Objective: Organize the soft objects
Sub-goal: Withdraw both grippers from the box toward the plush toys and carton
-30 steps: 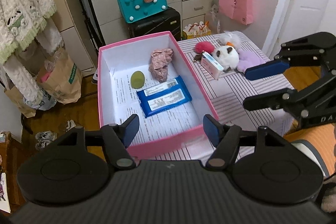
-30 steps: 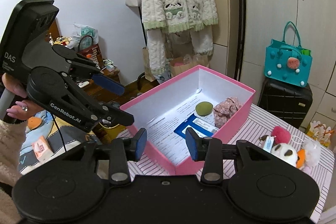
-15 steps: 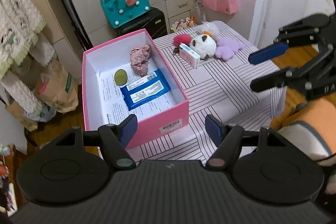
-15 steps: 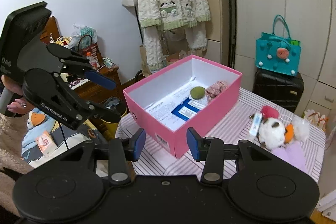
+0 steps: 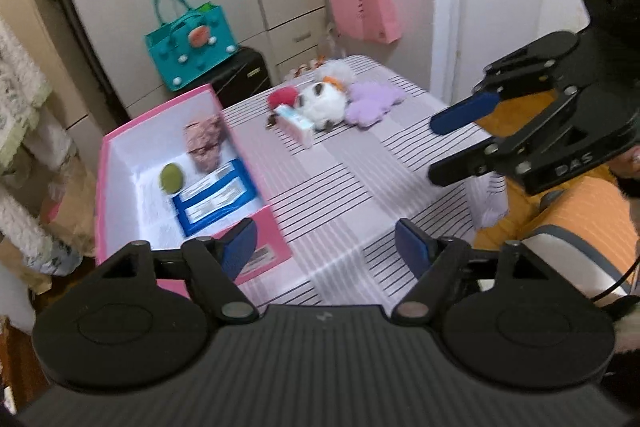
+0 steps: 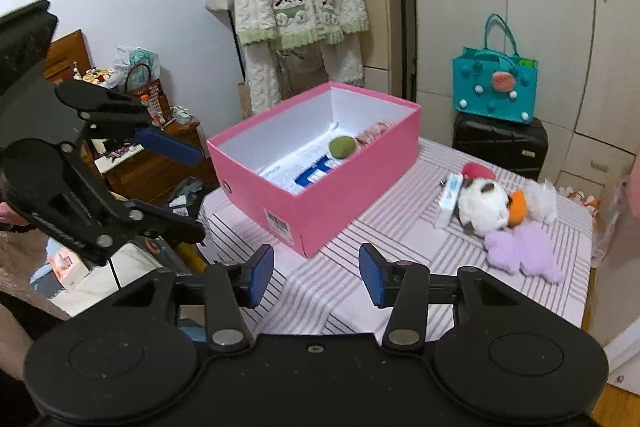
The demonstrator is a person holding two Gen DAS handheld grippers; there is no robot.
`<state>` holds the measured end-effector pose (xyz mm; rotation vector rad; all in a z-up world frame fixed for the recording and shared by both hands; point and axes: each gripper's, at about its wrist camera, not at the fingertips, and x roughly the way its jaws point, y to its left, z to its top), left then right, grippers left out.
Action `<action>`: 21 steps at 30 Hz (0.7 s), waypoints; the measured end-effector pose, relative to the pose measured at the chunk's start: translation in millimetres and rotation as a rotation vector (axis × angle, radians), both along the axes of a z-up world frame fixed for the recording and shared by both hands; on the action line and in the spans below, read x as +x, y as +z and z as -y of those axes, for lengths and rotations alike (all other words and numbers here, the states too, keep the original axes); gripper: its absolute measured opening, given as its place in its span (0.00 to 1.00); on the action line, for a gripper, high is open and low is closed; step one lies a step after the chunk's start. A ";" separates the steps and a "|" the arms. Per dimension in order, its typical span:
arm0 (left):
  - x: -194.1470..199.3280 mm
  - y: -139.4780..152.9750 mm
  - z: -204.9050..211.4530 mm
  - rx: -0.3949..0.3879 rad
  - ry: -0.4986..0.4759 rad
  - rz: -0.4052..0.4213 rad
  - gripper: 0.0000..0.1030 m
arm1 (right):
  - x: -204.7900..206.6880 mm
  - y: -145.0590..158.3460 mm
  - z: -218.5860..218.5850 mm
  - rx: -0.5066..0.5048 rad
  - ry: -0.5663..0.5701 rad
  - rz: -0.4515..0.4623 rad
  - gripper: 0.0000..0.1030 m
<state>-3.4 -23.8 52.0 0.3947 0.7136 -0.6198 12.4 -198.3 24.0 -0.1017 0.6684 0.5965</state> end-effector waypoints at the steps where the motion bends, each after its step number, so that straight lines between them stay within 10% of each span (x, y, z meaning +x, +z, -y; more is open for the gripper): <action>1: 0.0 -2.5 5.2 -0.003 -0.009 -0.002 0.76 | -0.1 -3.5 3.5 -0.001 -0.008 -0.004 0.51; 21: 65.6 -39.0 86.2 -0.136 -0.023 0.042 0.76 | 25.8 -45.0 88.0 0.015 -0.157 0.009 0.56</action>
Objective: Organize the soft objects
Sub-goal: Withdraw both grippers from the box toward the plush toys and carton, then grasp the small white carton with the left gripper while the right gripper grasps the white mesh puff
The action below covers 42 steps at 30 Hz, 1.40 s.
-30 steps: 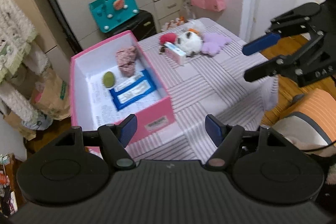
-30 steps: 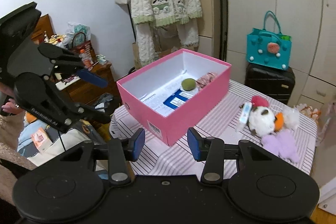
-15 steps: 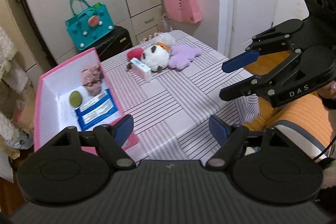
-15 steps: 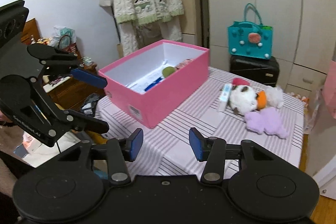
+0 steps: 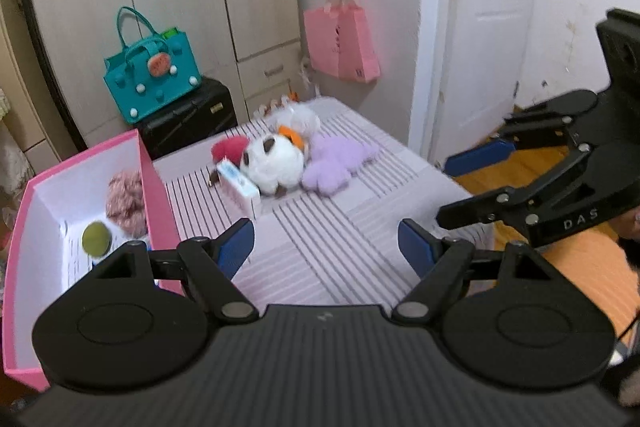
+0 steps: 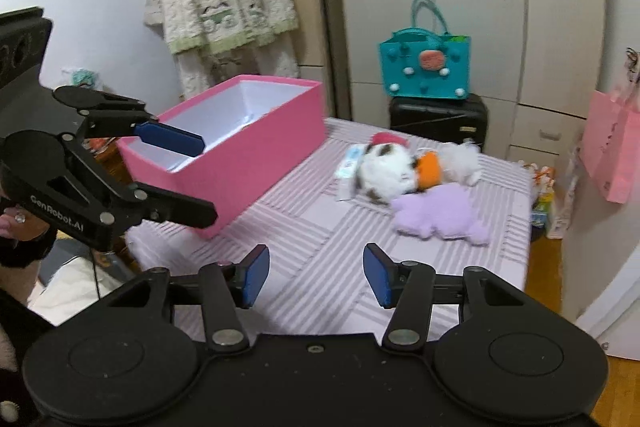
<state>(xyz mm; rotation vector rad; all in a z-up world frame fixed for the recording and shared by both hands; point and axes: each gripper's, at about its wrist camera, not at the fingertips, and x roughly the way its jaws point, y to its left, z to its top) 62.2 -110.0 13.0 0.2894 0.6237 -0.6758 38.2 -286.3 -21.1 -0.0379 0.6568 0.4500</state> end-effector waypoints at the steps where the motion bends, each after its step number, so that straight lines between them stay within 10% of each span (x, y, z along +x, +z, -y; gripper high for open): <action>1: 5.2 -1.4 3.3 -0.006 0.012 0.005 0.76 | 4.2 -0.8 4.9 -0.004 -0.012 0.004 0.56; 19: 104.3 -58.9 43.3 -0.078 0.305 -0.033 0.74 | 100.6 -31.0 70.6 0.040 -0.117 0.101 0.59; 24: 127.1 -73.4 41.8 -0.067 0.395 -0.059 0.55 | 135.1 -39.8 78.1 0.008 -0.165 0.136 0.59; 42: 168.8 -112.9 44.5 -0.035 0.494 -0.196 0.31 | 274.1 -69.8 92.4 0.163 -0.177 -0.065 0.59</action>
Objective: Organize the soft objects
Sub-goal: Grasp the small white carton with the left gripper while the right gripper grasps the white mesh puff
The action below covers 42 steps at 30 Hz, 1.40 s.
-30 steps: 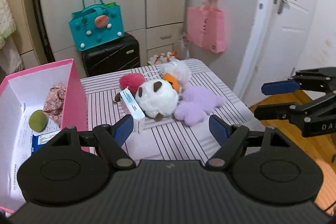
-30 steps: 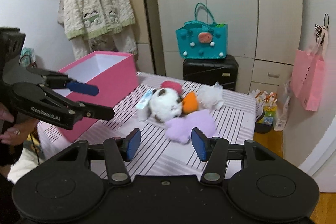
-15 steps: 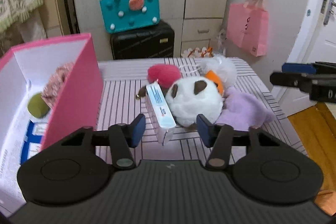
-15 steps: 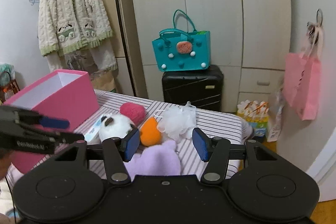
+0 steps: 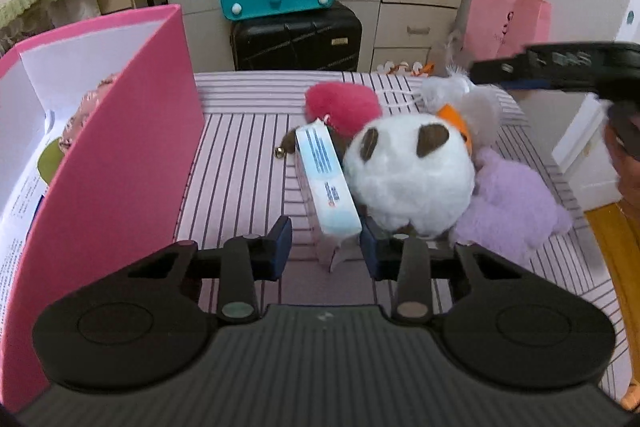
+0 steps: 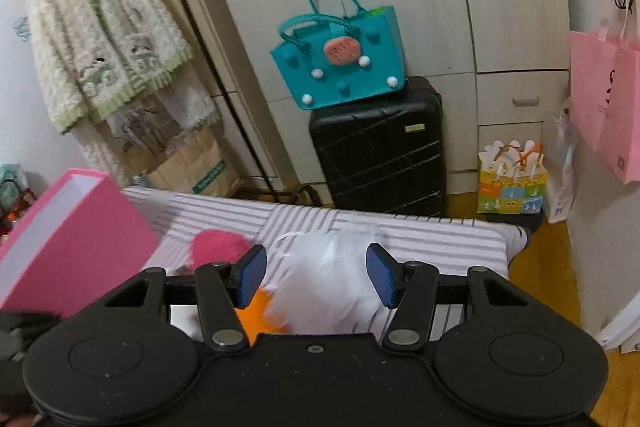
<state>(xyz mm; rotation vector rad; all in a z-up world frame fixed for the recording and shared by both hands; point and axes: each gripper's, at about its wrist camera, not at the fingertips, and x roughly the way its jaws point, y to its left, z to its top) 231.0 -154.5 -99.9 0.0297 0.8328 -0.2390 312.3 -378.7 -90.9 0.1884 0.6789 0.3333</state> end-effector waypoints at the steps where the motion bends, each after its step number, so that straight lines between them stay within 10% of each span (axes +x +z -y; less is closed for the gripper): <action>1: 0.2 -0.8 -0.6 0.000 -0.002 -0.004 0.30 | 6.8 -4.0 -0.4 -0.008 -0.007 -0.004 0.59; 14: 13.8 10.0 -0.2 -0.006 0.068 0.024 0.30 | 27.7 -29.6 -6.0 -0.043 0.018 -0.052 0.47; 25: 29.5 3.4 10.4 0.021 0.086 0.049 0.30 | 18.1 -31.4 -13.2 -0.175 0.084 -0.008 0.55; 42: 25.9 0.5 3.0 -0.015 0.089 0.028 0.28 | 5.7 -9.9 1.1 0.005 0.047 0.068 0.38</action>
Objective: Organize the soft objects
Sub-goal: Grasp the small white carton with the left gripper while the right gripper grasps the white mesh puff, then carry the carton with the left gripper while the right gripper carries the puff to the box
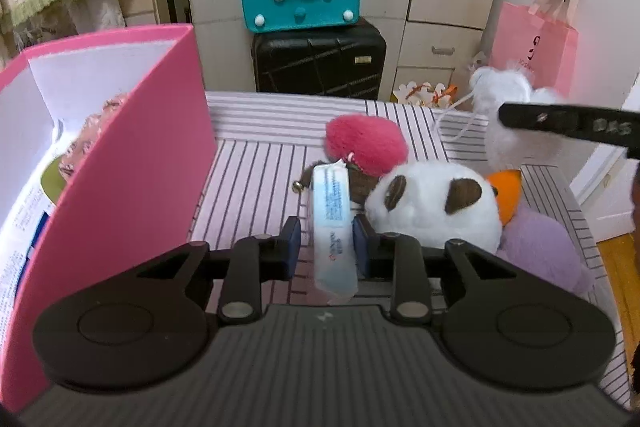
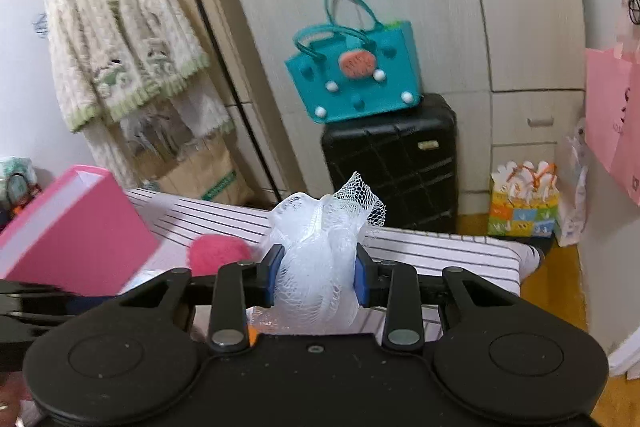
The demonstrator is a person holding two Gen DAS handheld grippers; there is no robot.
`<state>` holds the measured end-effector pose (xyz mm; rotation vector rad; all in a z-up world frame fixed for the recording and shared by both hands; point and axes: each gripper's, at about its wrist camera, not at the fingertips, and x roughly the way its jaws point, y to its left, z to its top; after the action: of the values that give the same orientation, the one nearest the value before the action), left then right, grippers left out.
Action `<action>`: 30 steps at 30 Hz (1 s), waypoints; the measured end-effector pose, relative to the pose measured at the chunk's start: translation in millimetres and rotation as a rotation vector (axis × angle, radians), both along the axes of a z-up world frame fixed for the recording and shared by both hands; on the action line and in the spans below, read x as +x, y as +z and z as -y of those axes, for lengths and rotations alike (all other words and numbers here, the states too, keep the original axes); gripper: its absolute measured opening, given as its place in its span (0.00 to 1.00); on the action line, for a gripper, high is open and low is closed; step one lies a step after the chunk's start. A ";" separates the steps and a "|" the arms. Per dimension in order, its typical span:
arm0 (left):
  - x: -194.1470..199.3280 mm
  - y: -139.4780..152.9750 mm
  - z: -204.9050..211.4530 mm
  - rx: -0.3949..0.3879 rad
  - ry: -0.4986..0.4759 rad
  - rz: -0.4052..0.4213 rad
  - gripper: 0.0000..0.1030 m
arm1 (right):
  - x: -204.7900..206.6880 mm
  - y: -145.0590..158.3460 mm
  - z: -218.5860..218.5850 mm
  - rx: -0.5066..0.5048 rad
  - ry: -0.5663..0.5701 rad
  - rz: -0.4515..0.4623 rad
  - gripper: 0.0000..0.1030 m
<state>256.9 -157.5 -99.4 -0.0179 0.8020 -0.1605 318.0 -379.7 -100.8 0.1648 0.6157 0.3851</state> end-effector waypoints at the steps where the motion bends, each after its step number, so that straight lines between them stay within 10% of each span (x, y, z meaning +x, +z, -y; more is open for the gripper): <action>1: 1.6 -1.1 -0.4 -0.008 0.002 -0.010 0.31 | -2.8 3.4 -0.3 0.003 0.008 0.004 0.38; 30: -34.7 37.0 -11.9 0.034 -0.053 0.038 0.18 | -63.2 52.6 -11.6 0.023 0.078 -0.050 0.38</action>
<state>222.2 -145.6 -62.4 0.0385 0.7671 -0.1966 254.8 -368.2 -48.1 0.1728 0.6687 0.4646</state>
